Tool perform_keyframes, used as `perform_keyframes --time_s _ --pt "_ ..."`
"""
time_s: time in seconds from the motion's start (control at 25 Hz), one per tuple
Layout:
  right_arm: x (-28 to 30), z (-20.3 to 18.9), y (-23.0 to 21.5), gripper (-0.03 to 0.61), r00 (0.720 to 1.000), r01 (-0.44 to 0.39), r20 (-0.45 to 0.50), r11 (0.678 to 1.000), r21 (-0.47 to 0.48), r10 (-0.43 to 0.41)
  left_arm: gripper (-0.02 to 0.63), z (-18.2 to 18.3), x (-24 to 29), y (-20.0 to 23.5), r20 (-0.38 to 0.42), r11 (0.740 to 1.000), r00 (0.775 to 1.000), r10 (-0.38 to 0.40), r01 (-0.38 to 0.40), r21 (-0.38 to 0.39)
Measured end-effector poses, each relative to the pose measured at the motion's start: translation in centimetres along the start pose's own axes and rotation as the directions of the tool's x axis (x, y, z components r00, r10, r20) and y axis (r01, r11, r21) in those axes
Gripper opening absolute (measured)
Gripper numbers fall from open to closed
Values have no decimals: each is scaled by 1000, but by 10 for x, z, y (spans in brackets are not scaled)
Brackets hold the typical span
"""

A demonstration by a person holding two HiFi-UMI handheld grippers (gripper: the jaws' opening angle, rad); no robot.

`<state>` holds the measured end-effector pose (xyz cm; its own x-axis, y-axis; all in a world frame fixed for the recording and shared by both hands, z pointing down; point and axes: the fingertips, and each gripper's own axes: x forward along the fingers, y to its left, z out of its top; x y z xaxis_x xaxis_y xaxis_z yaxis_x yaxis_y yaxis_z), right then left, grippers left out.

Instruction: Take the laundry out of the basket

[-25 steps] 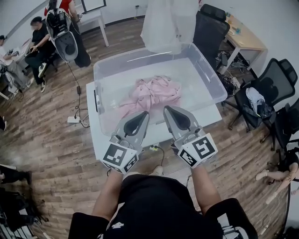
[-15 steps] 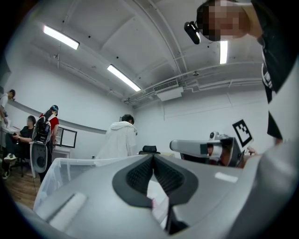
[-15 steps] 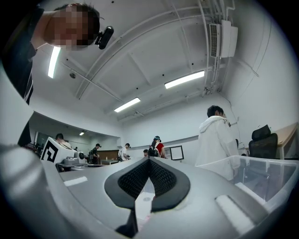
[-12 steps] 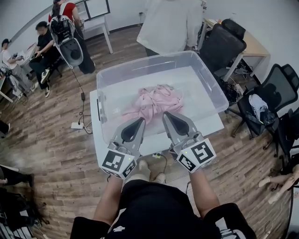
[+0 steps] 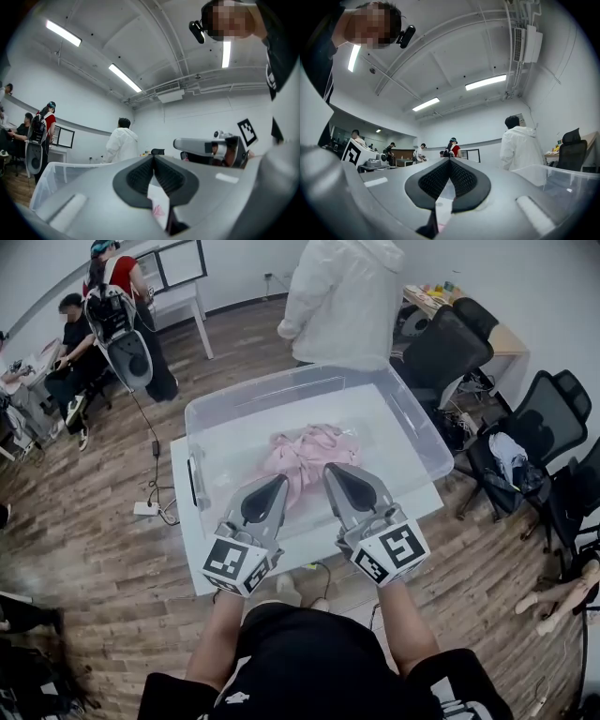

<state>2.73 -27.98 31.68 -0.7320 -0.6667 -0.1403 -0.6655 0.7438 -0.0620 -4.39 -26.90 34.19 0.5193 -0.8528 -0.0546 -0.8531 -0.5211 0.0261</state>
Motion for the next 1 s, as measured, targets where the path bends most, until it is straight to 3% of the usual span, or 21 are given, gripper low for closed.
perform_keyframes --time_s 0.28,0.6,0.76,1.0 --pt "23 0 -18 0 1000 26 1 1000 -4 -26 9 1 25 15 -5 999 999 -48 48 1" --pt "46 -5 -34 0 999 47 -8 999 -1 -47 9 4 51 36 -30 995 996 -85 87 53" --pt "55 -5 -44 0 998 62 -6 998 -5 -62 9 -1 70 51 -71 992 993 -99 103 67" --pt "65 -6 -63 0 995 96 -6 995 -1 -96 9 -16 105 76 -140 992 983 -118 123 27"
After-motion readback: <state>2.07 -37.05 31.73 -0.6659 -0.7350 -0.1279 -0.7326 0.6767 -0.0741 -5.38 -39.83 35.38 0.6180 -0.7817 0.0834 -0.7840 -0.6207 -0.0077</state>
